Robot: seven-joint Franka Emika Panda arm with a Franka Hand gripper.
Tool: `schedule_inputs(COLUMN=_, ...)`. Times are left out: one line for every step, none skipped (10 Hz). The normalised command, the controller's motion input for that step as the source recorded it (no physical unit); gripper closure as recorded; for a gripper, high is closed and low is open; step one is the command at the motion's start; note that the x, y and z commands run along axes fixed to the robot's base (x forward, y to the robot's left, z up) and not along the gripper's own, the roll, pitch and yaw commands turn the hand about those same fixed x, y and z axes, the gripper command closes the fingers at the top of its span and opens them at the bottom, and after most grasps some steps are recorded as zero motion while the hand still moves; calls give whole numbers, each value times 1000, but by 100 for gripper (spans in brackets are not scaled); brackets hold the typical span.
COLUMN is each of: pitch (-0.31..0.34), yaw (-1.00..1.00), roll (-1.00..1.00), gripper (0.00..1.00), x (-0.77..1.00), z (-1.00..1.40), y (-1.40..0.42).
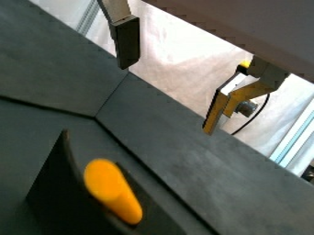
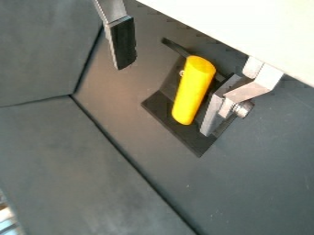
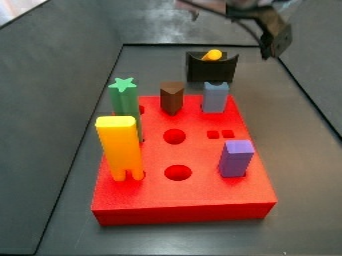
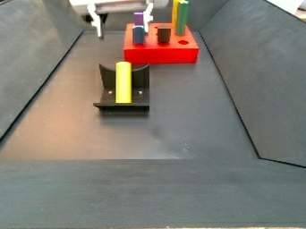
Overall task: Pick up the oval object. Move up. Place the oval object on the fixture. Regrasp the oval object. Move to above the board. Insert the oval object.
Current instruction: Regrasp the oval object.
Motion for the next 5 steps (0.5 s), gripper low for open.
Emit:
schedule_inputs(pitch=-52, yaw=69, roll=67, gripper=0, x=80, z=-1000, y=49)
schedule_inputs(pitch=-66, yaw=52, roll=68, gripper=0, x=90, z=-1000, y=46)
schedule_inputs(pitch=-69, yaw=39, roll=72, gripper=0, x=99, z=-1000, y=41)
schedule_inputs(pitch=-68, yaw=22, roll=75, gripper=0, x=110, z=-1000, y=37)
schedule_inputs(pitch=-67, yaw=14, roll=74, gripper=0, x=109, z=-931, y=28)
